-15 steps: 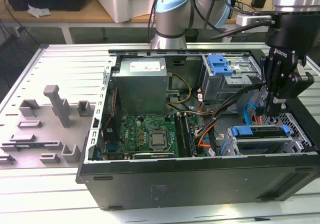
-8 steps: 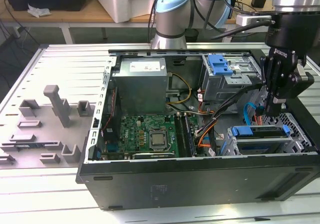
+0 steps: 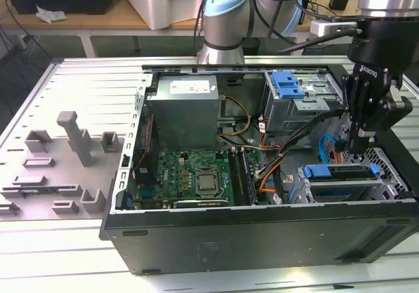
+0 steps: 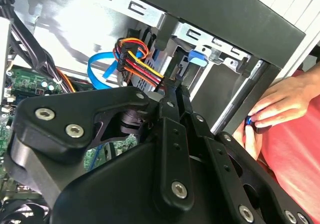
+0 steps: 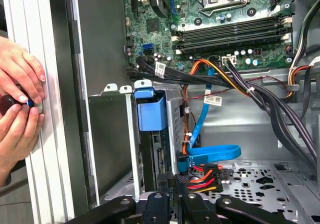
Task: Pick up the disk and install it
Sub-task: 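Insert the first disk wire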
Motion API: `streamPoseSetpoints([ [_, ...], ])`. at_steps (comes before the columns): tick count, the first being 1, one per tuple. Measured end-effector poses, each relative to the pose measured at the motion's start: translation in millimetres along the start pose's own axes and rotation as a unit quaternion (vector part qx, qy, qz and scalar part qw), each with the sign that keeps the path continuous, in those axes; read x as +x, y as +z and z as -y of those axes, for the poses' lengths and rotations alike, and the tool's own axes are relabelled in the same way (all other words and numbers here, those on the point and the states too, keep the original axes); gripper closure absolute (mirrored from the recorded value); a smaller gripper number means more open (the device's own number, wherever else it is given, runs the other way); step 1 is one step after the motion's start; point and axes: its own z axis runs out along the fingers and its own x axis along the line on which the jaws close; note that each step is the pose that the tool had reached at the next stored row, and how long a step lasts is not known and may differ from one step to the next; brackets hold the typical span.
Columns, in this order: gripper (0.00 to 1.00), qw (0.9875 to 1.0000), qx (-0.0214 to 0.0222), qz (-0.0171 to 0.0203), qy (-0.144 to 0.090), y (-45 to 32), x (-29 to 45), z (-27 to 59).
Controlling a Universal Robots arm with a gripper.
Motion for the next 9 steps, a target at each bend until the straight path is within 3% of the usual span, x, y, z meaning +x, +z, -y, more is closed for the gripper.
streamPoseSetpoints([
  [9, 0.83, 1.0, -0.0005, 0.006, 0.0, 3.0, 9.3, 0.8],
])
